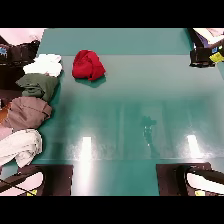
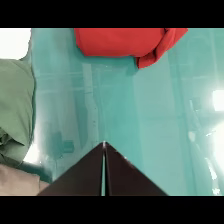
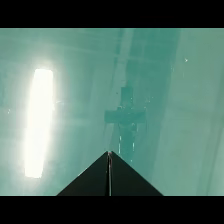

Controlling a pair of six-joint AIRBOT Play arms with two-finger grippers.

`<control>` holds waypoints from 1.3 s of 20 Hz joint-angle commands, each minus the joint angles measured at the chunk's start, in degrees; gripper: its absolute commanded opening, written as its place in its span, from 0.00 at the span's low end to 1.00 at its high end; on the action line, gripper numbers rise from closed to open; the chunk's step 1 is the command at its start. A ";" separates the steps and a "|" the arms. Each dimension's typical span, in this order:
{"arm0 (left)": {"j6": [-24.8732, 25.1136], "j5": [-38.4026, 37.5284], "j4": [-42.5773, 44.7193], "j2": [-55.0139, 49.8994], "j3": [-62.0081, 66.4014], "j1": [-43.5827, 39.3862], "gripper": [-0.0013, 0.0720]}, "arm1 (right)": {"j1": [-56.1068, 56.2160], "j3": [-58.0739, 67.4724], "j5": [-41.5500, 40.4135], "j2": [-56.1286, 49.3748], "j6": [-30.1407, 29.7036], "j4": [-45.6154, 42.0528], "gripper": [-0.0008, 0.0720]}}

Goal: Fold the shirts.

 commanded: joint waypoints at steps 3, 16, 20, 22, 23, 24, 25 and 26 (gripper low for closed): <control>0.00 0.00 0.02 0.04 0.02 0.04 0.05 | 0.04 0.00 0.00 -0.02 0.02 0.00 0.04; 0.04 5.38 -3.15 -0.15 0.00 0.02 0.05 | 0.07 0.00 -0.72 -0.02 0.02 0.02 0.04; 0.02 12.50 -4.07 -6.38 -0.02 -2.60 0.83 | 0.07 -0.02 -2.73 -0.04 0.02 0.44 0.04; 0.07 16.59 -4.04 -13.18 0.00 -5.20 0.83 | 0.13 0.00 -2.56 -0.04 0.02 0.55 0.04; 0.04 19.78 -4.07 -17.07 0.00 -6.27 0.83 | 0.63 0.00 -2.58 -0.04 0.02 0.48 0.04; 0.00 22.91 -4.37 -20.50 0.00 -6.75 0.83 | 0.96 0.00 -2.58 -0.04 0.02 0.46 0.04; 0.02 25.92 -5.35 -23.74 0.00 -6.97 0.83 | 1.29 0.00 -2.58 -0.04 0.02 0.46 0.04; 0.04 28.41 -6.93 -26.84 0.00 -7.21 0.83 | 1.27 0.00 -2.60 -0.04 0.02 0.52 0.04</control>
